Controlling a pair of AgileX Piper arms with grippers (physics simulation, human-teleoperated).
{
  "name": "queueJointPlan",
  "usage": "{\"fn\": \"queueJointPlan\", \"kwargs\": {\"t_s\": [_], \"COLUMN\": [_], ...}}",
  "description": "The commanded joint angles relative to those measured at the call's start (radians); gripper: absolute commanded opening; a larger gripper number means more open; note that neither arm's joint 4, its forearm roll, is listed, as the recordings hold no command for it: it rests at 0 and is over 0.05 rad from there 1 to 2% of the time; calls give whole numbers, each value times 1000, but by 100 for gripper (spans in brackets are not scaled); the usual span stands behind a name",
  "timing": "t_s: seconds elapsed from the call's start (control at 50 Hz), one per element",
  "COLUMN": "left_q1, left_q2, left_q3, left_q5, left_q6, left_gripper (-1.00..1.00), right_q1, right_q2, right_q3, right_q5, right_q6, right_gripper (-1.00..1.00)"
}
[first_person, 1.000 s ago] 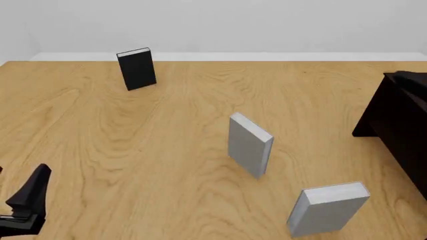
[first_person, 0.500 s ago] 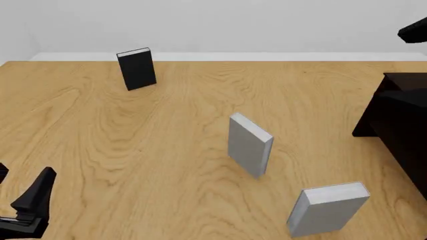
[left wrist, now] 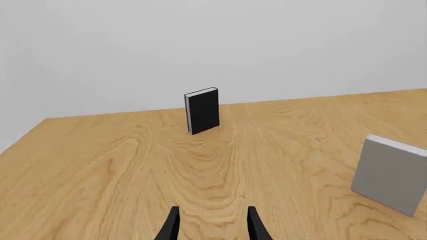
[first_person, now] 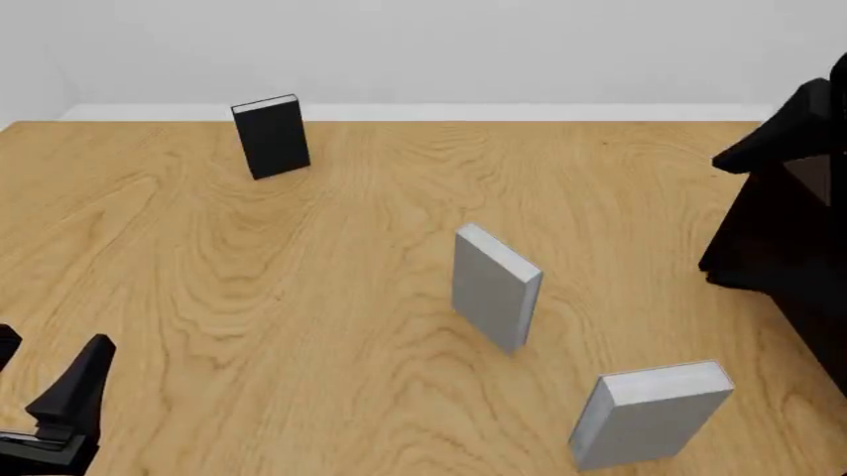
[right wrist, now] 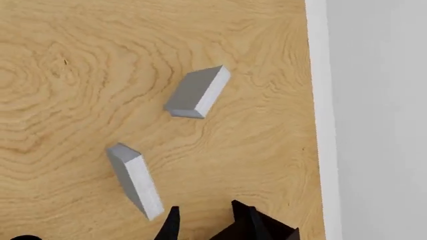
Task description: Pick up the book on the right and place it on the cabinet shelf.
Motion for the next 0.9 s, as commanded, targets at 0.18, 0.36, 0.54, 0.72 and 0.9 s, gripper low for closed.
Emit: {"fn": "queueJointPlan", "kwargs": {"t_s": [0.18,0.36,0.54,0.72,0.9], "left_q1": [3,2,-1,0,-5], "left_q2": [-1,-1,-1,-1,-1], "left_q3": [0,0,0,0,0], "left_q5": [3,4,6,4,9], "left_q6": [6,8,8,4,4], "left_gripper": [100,100,100,100,100], "right_q1": [28,36,11,34,74], "right_q2": [21,30,34,61,99], "right_q3": [118,167,189,202,181], "right_q5": [13,13,13,13,13], "right_q6": [-132,-168,-204,-176,-127], "right_gripper": [100,100,100,100,100]}}
